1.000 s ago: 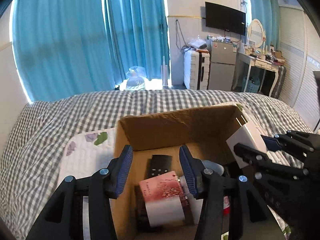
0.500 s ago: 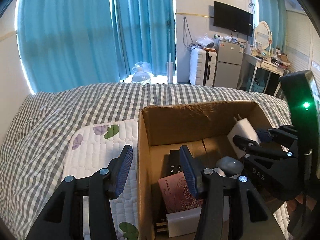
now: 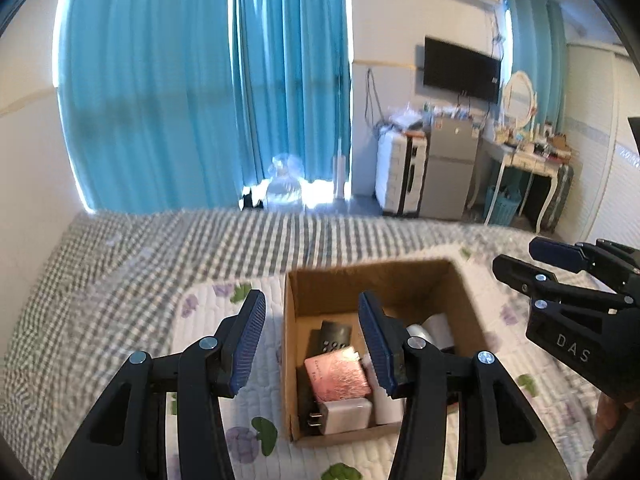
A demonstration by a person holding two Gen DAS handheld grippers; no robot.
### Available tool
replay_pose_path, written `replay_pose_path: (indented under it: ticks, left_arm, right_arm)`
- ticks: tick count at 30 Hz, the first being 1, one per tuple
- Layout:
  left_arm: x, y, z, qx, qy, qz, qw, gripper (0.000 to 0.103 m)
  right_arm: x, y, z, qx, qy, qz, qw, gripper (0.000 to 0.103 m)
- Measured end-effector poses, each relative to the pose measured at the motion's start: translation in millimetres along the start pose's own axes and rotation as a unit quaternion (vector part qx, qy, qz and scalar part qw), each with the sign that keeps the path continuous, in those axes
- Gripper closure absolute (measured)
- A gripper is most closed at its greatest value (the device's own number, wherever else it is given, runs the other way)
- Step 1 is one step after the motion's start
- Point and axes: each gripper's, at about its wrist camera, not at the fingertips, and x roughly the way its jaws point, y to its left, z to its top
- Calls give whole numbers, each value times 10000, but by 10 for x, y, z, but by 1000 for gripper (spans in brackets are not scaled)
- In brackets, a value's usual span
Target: Organize rigid objects
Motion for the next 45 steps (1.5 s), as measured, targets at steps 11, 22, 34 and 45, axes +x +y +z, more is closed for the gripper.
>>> replay_pose_path:
  ticks: [11,22,34,45]
  left_arm:
    - [-1356,82,172,-38,-1029,-125,9946,29]
    - [-1709,141,-353,33,-1906,297,9812,10]
    - [-966,108,-980,135,-1651,492,9850,8]
    - [-795,50,-1354,131,-1456,653,9871,8]
  right_arm:
    - [-1616,-52,61,190,-939,51,9954,51]
    - [-2213,-7,-551,566,-1681,253,9838,21]
    - [-1379,69,-1207,586,-1833,-158,9812,0]
    - [-969,174,-1574,583,-1628,-207,9847,0]
